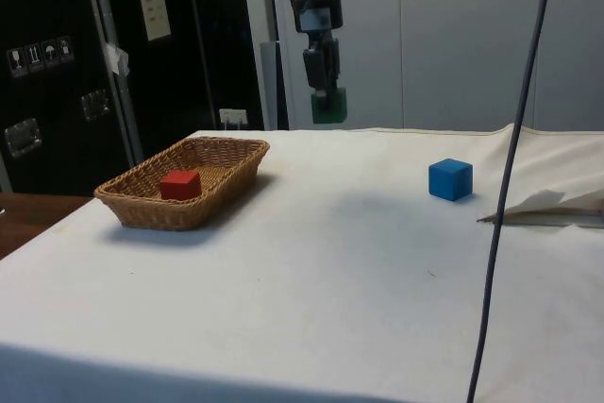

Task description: Pick up exactly two blocks and place them into the basket.

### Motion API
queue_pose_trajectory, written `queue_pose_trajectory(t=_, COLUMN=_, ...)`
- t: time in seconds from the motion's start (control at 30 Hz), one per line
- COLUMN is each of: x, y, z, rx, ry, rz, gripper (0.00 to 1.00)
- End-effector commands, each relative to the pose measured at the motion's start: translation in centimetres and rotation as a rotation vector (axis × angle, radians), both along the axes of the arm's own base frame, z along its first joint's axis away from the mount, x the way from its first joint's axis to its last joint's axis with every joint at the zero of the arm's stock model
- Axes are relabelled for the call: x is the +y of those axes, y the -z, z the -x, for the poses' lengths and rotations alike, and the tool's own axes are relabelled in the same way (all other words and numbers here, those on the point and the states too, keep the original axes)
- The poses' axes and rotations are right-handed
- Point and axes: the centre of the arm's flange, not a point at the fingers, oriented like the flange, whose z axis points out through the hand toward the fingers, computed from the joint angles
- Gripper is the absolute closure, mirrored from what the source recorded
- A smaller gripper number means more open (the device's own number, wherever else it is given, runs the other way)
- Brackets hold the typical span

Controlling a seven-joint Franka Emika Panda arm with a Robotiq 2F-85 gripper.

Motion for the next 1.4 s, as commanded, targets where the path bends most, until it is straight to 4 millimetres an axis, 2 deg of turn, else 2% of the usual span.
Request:
queue_pose_trajectory(t=0.0, x=0.2, y=-0.2, z=-0.4, rx=0.006, ry=0.011, rz=0.011, gripper=1.00)
queue_pose_trajectory(t=0.13, x=0.4, y=-0.6, z=-0.7, rx=-0.008, ry=0.014, rz=0.003, gripper=1.00)
queue_pose_trajectory(t=0.5, x=2.1, y=-1.8, z=-3.0, rx=-0.018, ry=0.062, rz=0.018, gripper=1.00)
queue_pose_trajectory(t=0.73, x=2.8, y=-1.8, z=-3.9, rx=-0.029, ry=0.075, rz=0.026, gripper=1.00)
queue_pose_trajectory(t=1.37, x=4.5, y=-1.1, z=-8.8, rx=-0.048, ry=0.124, rz=0.043, gripper=1.00)
